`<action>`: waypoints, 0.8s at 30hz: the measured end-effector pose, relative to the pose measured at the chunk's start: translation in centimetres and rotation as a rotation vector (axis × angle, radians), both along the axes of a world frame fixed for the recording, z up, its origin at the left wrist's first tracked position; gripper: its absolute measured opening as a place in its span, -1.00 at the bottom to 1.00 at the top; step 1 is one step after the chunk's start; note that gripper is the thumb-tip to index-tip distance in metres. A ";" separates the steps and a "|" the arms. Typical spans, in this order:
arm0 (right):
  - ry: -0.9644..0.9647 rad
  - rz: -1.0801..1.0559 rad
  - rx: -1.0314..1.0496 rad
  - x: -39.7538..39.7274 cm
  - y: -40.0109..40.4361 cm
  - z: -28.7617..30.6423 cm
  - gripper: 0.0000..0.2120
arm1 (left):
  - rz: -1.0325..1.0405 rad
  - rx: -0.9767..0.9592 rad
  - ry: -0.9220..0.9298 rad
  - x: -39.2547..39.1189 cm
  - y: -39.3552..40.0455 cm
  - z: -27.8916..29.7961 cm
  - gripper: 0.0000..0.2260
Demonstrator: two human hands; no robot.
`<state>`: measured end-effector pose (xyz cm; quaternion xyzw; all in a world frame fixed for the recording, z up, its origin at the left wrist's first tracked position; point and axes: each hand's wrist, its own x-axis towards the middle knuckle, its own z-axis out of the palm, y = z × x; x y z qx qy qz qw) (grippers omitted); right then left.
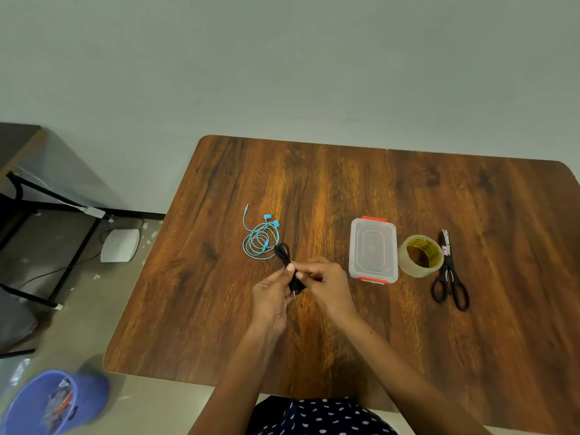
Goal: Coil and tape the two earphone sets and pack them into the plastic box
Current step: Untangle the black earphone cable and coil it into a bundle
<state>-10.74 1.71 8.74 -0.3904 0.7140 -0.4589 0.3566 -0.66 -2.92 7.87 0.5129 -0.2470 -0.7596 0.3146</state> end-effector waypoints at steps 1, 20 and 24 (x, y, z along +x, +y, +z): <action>0.002 0.008 -0.006 -0.3 0.1 0.0 -0.78 | -0.023 -0.008 -0.024 0.0 0.0 -0.1 -0.90; 0.044 0.083 0.006 -1.9 0.1 0.8 -0.91 | -0.169 0.040 -0.049 1.3 -0.8 -0.4 -0.90; 0.219 0.050 0.000 -0.6 0.3 0.5 -0.91 | -0.129 0.048 -0.069 1.5 -0.5 -0.6 -0.90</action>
